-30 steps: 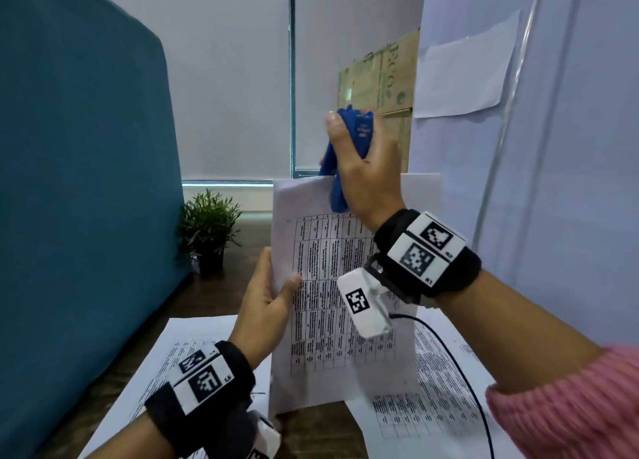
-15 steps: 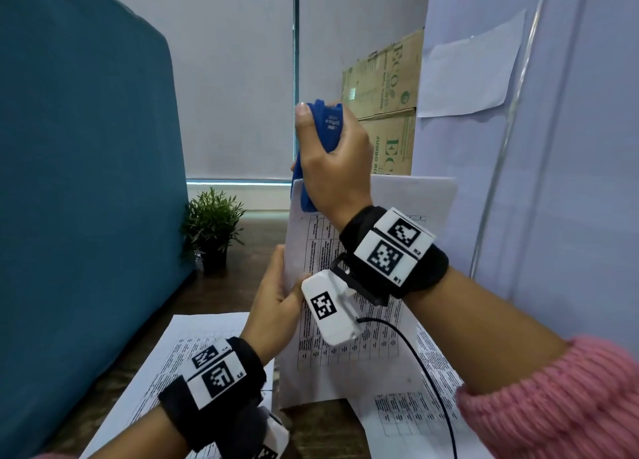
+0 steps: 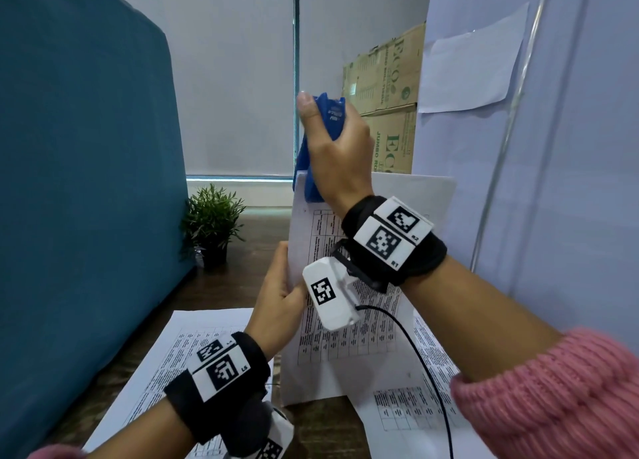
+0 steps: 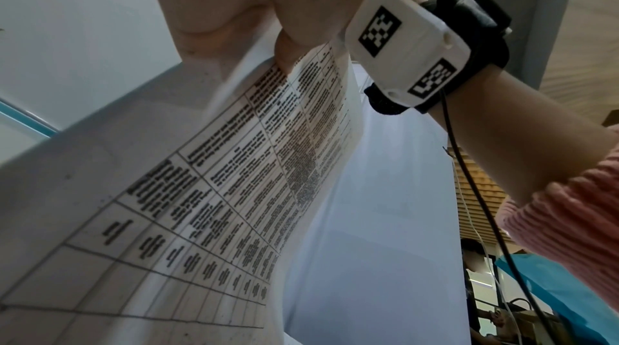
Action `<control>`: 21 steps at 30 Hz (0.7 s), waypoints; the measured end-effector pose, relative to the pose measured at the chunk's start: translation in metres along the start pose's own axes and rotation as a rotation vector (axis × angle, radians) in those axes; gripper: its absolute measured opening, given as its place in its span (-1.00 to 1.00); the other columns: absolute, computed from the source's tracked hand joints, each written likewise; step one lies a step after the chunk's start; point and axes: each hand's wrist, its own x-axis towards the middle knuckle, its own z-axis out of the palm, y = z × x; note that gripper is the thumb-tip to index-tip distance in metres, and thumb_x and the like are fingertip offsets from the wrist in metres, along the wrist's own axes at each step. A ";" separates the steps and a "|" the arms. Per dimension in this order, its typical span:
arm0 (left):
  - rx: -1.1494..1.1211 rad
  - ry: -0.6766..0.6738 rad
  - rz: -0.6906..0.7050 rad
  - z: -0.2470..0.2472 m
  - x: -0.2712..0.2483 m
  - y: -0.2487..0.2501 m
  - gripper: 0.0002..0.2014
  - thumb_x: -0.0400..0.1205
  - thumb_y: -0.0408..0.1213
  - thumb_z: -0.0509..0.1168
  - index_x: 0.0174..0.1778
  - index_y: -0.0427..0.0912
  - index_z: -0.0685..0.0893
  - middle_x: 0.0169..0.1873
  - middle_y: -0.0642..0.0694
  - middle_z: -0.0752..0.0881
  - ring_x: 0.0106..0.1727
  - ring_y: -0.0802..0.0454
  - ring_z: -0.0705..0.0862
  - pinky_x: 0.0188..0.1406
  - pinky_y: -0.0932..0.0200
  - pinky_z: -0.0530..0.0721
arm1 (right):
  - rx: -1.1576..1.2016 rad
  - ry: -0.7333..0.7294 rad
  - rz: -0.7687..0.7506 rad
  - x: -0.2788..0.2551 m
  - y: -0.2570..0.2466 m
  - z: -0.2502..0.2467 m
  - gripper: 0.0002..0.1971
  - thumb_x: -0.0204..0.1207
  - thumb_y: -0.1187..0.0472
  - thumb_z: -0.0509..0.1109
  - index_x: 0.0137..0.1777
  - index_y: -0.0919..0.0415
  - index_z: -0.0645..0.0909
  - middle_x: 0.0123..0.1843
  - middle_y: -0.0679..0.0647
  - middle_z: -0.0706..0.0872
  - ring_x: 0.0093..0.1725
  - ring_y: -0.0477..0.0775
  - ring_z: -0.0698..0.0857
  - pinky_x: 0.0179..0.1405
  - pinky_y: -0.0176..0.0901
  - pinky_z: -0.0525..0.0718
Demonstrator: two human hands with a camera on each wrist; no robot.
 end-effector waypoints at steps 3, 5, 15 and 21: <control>-0.008 0.002 -0.012 0.000 0.002 0.000 -0.59 0.65 -0.52 0.19 0.19 0.13 0.46 0.11 0.10 0.72 0.17 0.20 0.70 0.09 0.21 0.70 | 0.215 0.093 0.106 0.007 -0.004 -0.017 -0.84 0.47 -0.03 0.25 -0.25 0.01 0.42 -0.35 -0.12 0.54 -0.30 -0.08 0.62 -0.12 -0.06 0.67; -0.021 0.014 -0.023 -0.002 0.003 0.000 -0.63 0.65 -0.49 0.19 0.17 0.13 0.46 0.13 0.10 0.70 0.15 0.23 0.70 0.09 0.22 0.70 | 0.301 0.204 0.149 0.015 -0.005 -0.036 -0.86 0.45 0.02 0.22 -0.17 0.05 0.38 -0.29 -0.08 0.51 -0.31 -0.15 0.59 -0.26 -0.28 0.63; -0.014 0.028 -0.027 -0.007 0.005 0.000 -0.67 0.67 -0.42 0.17 0.10 0.19 0.44 0.07 0.14 0.68 0.04 0.30 0.72 -0.08 0.29 0.74 | -0.112 0.111 0.206 -0.017 0.036 -0.154 -0.80 0.43 0.00 0.27 -0.19 0.02 0.29 -0.27 -0.15 0.42 -0.39 -0.29 0.44 -0.21 -0.33 0.47; -0.054 0.040 -0.041 -0.006 0.004 0.000 -0.67 0.67 -0.45 0.14 0.11 0.16 0.44 0.06 0.16 0.67 -0.03 0.41 0.71 -0.26 0.46 0.68 | -0.914 -0.437 0.526 -0.065 0.105 -0.210 -0.66 0.47 -0.06 0.43 -0.16 0.16 0.39 -0.28 -0.03 0.54 -0.32 -0.08 0.50 -0.43 -0.26 0.37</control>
